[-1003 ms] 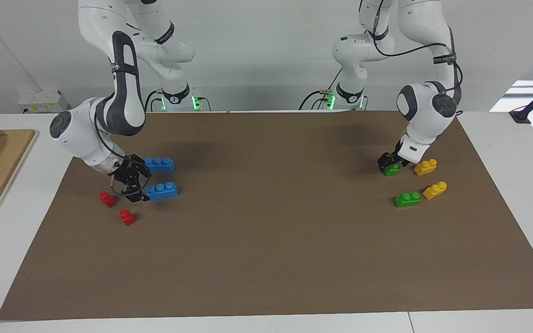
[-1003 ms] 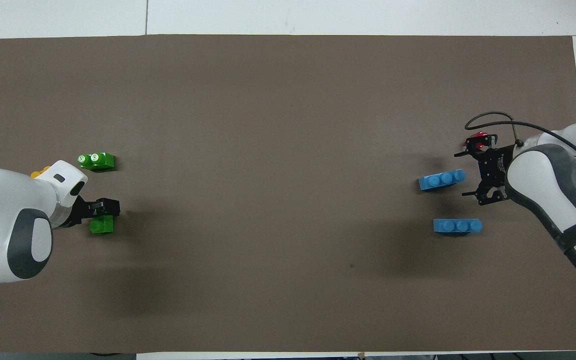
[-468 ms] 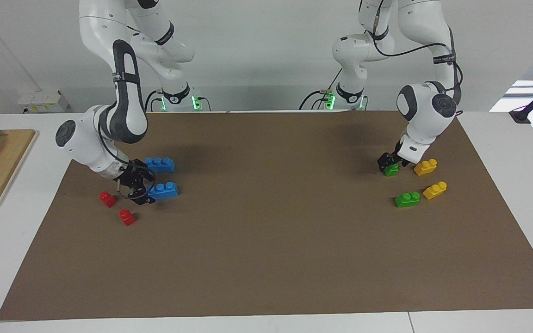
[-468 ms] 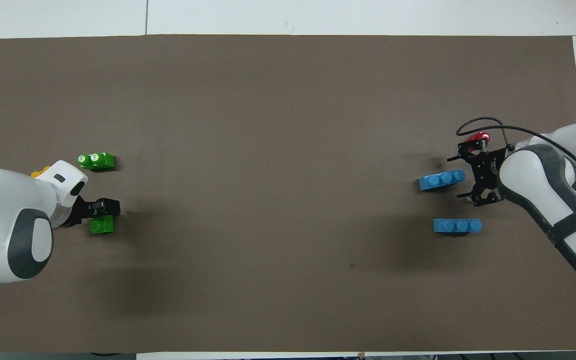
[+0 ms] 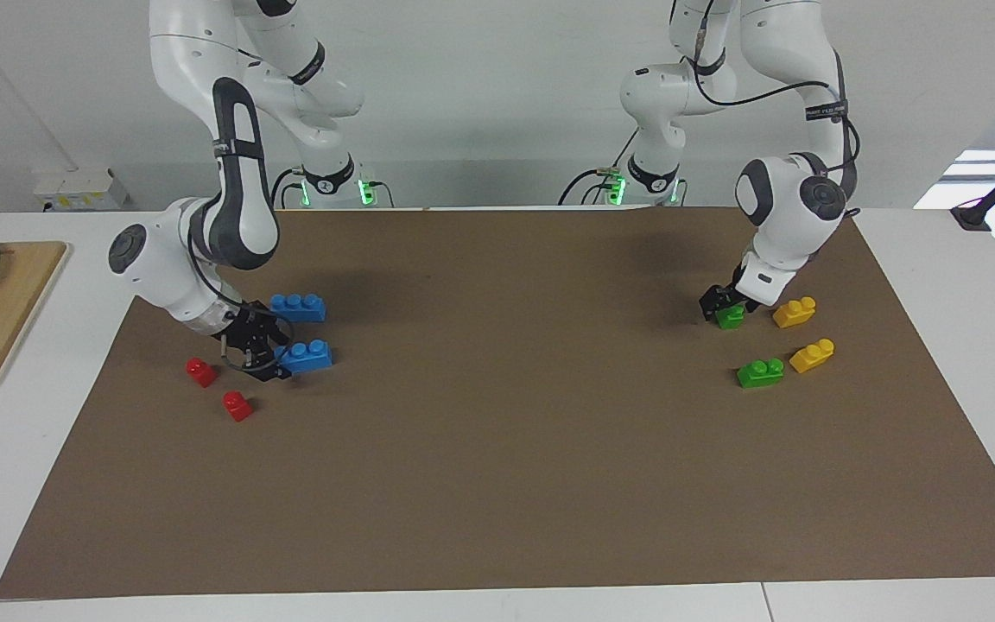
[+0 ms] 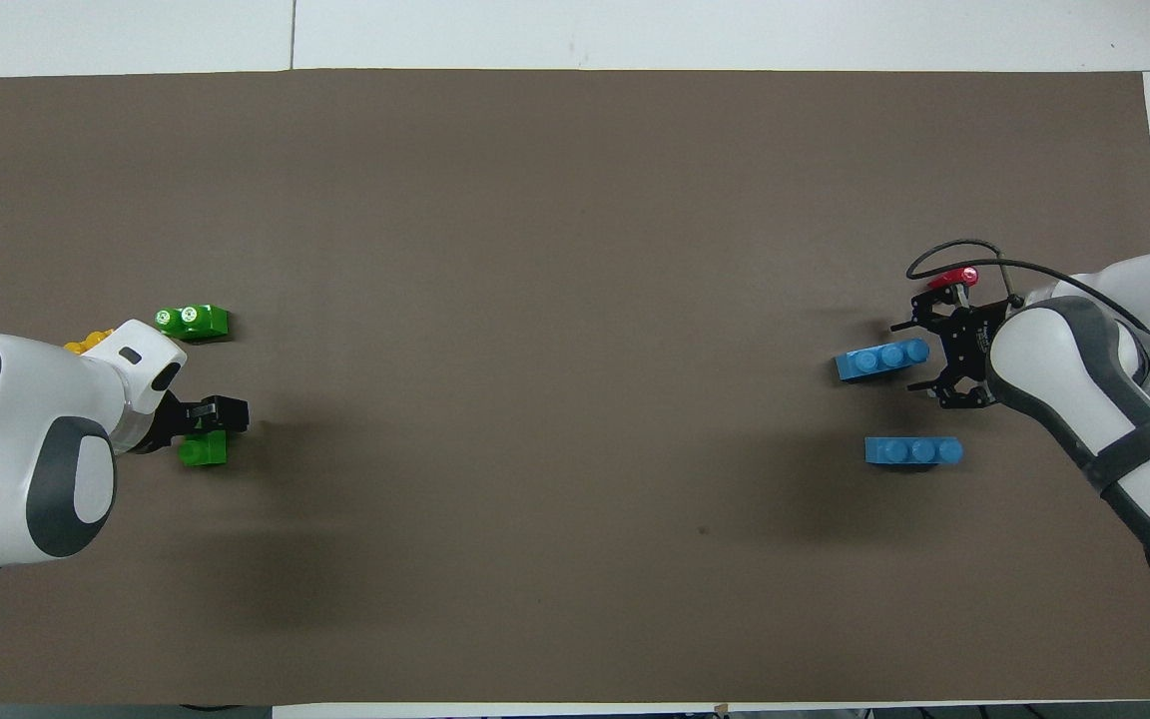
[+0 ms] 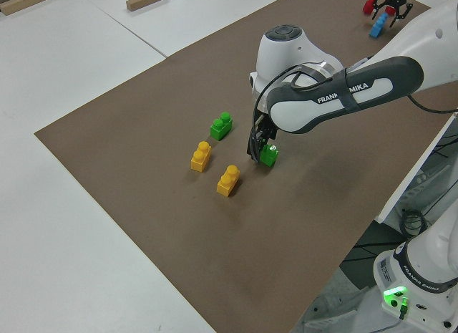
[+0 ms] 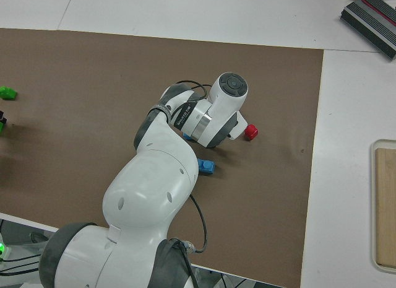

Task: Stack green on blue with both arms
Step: 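Grasp the blue brick farther from the robot with the right gripper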

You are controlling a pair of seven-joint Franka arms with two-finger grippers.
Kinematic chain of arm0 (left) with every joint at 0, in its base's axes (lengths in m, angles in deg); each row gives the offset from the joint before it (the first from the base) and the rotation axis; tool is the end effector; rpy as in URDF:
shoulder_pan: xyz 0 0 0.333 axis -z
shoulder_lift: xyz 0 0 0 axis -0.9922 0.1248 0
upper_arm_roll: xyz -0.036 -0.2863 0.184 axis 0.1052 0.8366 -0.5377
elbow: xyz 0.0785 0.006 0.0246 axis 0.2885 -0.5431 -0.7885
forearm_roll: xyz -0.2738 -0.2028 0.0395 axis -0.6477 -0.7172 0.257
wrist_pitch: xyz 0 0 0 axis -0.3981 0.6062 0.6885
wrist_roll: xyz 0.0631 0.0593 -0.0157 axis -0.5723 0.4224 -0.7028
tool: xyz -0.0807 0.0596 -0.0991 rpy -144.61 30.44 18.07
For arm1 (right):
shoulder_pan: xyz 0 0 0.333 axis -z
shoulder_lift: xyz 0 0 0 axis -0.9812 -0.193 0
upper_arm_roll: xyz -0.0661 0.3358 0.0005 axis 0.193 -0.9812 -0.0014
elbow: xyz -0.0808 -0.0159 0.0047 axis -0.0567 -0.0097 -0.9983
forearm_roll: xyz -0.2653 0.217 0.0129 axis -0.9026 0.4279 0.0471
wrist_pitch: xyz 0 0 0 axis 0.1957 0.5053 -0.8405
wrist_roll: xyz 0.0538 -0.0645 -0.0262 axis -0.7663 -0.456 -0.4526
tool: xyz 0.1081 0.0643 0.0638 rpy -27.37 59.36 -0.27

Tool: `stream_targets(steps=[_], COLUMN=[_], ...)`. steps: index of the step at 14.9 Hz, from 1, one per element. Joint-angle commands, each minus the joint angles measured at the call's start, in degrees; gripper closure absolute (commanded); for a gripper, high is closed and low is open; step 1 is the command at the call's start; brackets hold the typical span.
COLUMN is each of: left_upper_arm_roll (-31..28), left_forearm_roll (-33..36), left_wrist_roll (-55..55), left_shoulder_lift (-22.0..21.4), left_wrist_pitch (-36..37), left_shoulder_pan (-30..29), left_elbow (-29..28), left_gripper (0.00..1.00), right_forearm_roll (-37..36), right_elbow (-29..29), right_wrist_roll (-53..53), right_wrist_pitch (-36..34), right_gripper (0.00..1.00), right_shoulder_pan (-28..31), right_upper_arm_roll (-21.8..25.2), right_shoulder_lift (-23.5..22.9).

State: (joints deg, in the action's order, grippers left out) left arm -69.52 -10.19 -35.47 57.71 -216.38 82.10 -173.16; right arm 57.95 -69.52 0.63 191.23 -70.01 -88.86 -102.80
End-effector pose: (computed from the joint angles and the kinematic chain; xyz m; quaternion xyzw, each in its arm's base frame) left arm 0.4480 0.0070 0.3397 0.9978 0.0545 -0.0374 0.0046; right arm 0.5213 -0.0409 0.3197 -0.7703 0.6167 0.1120 0.1172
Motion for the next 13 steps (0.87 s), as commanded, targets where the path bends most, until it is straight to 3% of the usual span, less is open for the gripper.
stream_targets(steps=[1,4,5,9,12,13], left_upper_arm_roll=[-0.36,-0.36,-0.36,-0.36,-0.36,-0.36], left_forearm_roll=[0.86,0.86,0.86,0.86,0.86,0.86], left_wrist_roll=[-1.2,-1.2,-1.2,-1.29,-1.2,-1.29], left_shoulder_lift=[-0.32,-0.32,-0.32,-0.32,-0.41,-0.41], left_wrist_pitch=[-0.47,-0.47,-0.47,-0.56,-0.73,-0.64], left_shoulder_pan=[0.65,0.65,0.65,0.56,0.56,0.56], left_elbow=[-0.83,-0.92,-0.92,-0.92,-1.27,-1.27], left_gripper=[0.01,0.02,0.06,0.09,0.09,0.17], right_forearm_roll=[1.79,5.3,5.39,5.39,5.75,5.75], right_elbow=[-0.77,-0.77,-0.68,1.6,8.35,10.37], right_wrist_roll=[1.89,1.89,1.89,1.19,-8.0,-11.87], right_wrist_pitch=[1.61,1.53,1.35,-0.84,-8.21,-9.62], right_gripper=[0.41,0.9,1.0,1.0,1.0,1.0], right_shoulder_pan=[0.28,0.19,0.28,0.19,-2.34,-3.92], right_upper_arm_roll=[-0.13,-0.13,-0.13,-0.13,-0.3,-0.3], right_shoulder_lift=[-0.21,-0.21,-0.21,-0.3,0.22,0.14])
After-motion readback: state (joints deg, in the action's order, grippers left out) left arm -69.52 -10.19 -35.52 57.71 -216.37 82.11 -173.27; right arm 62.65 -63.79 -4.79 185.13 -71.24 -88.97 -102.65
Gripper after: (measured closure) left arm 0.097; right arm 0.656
